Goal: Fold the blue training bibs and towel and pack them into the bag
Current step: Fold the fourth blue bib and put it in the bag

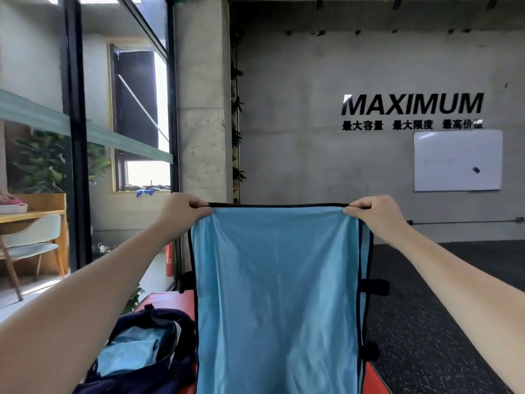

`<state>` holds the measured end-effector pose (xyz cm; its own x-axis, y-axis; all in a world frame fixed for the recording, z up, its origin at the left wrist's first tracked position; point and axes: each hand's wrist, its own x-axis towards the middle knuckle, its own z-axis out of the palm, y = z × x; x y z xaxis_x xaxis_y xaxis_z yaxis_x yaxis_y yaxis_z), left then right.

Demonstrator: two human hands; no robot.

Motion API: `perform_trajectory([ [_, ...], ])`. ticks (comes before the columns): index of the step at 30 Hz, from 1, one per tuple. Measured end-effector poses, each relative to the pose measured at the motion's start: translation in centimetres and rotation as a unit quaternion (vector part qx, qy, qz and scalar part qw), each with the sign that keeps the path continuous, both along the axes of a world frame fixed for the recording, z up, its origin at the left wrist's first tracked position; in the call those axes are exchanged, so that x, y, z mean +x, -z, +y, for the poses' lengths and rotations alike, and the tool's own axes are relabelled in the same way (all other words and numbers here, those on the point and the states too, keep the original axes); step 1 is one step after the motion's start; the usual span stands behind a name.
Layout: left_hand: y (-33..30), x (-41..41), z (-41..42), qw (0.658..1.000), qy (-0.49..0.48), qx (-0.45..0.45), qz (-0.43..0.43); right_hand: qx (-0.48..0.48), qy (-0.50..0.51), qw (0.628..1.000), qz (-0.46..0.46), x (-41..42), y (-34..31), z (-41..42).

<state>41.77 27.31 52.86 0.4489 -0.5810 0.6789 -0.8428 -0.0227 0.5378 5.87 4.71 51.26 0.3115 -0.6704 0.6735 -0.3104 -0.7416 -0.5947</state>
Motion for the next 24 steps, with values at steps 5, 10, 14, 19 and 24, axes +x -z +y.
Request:
perform_trajectory([
  [5,1.1,2.0,-1.4,0.999,0.015,0.000,0.030,0.054,-0.005,0.994,0.095,-0.1,-0.3,-2.7],
  [10,1.1,2.9,-2.6,0.999,0.026,-0.010,0.035,0.111,-0.039,0.989,0.089,0.2,0.1,-4.7],
  [14,1.0,3.7,-2.7,0.999,0.047,0.023,0.010,0.143,-0.079,0.985,0.065,0.4,1.0,-5.5],
  [19,0.9,3.4,-2.8,0.998,0.050,0.031,-0.001,0.170,-0.119,0.973,0.099,0.4,0.8,-4.9],
  [24,0.2,3.3,-2.4,0.999,0.031,-0.011,0.017,0.122,-0.100,0.984,0.080,0.8,-0.1,-4.1],
])
